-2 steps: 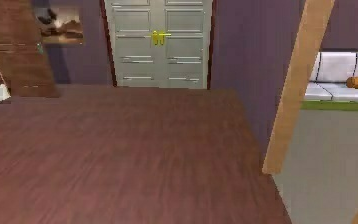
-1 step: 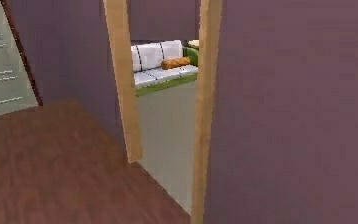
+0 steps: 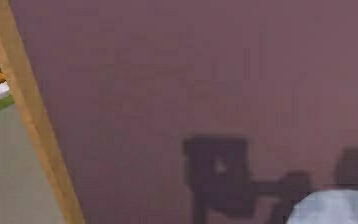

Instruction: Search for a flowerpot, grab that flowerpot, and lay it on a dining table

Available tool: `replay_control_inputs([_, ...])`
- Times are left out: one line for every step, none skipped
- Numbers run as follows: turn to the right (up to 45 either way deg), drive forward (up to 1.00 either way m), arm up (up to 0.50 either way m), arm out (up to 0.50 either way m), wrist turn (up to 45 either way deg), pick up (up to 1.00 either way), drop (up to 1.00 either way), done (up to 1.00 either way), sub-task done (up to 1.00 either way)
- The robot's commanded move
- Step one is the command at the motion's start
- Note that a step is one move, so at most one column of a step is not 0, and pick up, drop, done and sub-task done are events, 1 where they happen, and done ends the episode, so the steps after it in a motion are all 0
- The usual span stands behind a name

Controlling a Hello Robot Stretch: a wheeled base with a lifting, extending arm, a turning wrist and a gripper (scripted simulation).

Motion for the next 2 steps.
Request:
replay_control_inputs([45.0,0.00,0.00,0.00,0.0,0.00,0.00,0.00,0.00])
replay_control_inputs([15.0,0.00,0.00,0.00,0.0,0.00,0.00,0.00,0.00])
